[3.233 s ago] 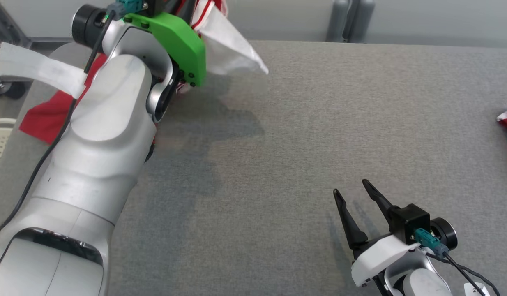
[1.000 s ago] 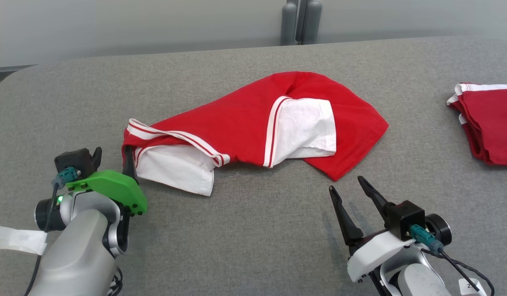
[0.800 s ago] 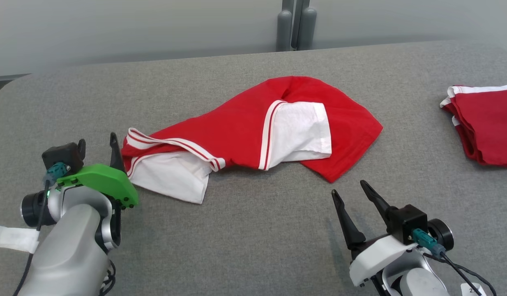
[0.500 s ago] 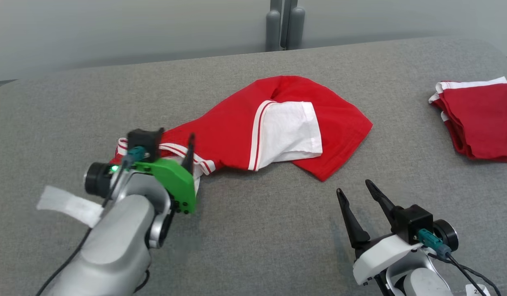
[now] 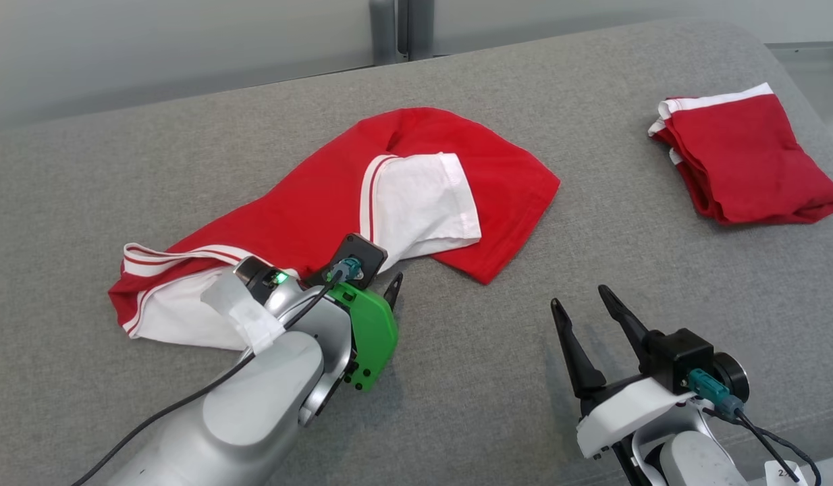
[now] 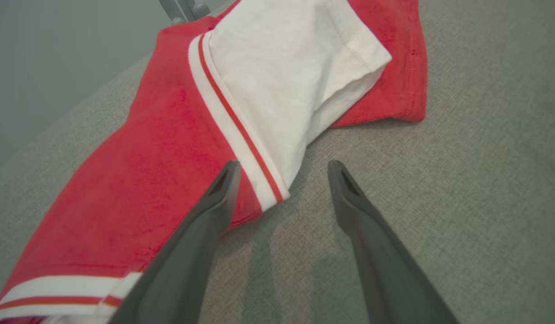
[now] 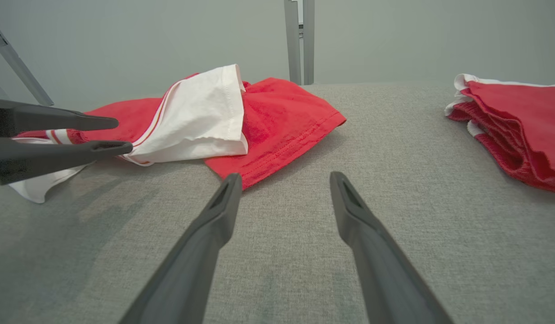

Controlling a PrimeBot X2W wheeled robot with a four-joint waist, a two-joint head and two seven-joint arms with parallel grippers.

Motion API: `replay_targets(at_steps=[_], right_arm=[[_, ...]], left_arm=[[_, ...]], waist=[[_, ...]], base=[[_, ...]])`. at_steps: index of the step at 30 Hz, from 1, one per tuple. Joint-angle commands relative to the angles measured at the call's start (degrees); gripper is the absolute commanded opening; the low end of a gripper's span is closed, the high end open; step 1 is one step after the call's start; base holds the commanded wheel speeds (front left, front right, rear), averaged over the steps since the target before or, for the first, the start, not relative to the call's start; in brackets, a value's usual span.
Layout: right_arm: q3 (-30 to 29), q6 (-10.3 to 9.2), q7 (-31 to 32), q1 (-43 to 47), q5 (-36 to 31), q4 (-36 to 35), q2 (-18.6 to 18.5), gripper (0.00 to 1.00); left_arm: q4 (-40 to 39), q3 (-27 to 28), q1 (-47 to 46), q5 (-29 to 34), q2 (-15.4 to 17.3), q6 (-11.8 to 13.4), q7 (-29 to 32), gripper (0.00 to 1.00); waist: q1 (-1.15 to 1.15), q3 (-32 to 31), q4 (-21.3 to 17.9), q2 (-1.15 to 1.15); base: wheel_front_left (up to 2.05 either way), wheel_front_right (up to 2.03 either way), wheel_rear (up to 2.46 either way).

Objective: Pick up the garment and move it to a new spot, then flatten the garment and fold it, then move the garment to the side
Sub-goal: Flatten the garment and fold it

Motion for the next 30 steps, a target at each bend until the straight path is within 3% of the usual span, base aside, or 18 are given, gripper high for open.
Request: replay_targets(at_steps=[1,13,14,15,16,23,30], right_arm=[[0.1,-0.02,-0.5,-0.6,0.4,0.3,0.0,1.0],[0.2,-0.02,-2.0,-1.8,1.5,1.4,0.0,1.0],[0.1,-0.02,-2.1,-1.9,1.5,1.6,0.0,1.0],[0.1,-0.02,-2.1,-2.1,1.5,1.7,0.0,1.0],[0.1,-0.02,-2.2,-2.2,1.4,1.8,0.0,1.0],[-0.3,-0.02,-2.2,-2.2,0.6,2.4,0.0,1.0],[0.0,-0.02,-1.8,-2.3,0.2,1.9,0.0,1.0]], left_arm=[[0.7,-0.6,-1.0,0.9,0.6,0.4,0.7,1.0],[4.6,-0.9,-2.2,2.5,2.4,1.9,-2.0,1.0],[4.6,-0.5,-2.3,2.1,2.2,2.0,-2.6,0.52],[4.6,0.0,-2.3,1.6,2.0,2.0,-3.4,0.13],[4.5,0.8,-2.1,0.6,1.8,1.8,-4.0,0.0],[2.5,6.4,-1.9,-4.4,1.6,2.5,-7.5,0.0],[-1.6,14.3,-3.7,-7.9,6.2,6.1,-11.5,0.0]], waist=[[0.0,1.5,-2.0,0.0],[0.0,4.1,-3.8,0.0],[0.0,4.2,-3.7,0.0],[0.0,4.2,-3.5,0.0],[0.0,4.3,-3.4,0.0],[0.0,3.5,-1.4,0.0],[0.0,3.3,0.4,0.0]], base=[[0.0,0.0,0.0],[0.0,0.0,0.0],[0.0,0.0,0.0],[0.0,0.0,0.0],[0.0,0.0,0.0],[0.0,0.0,0.0],[0.0,0.0,0.0]])
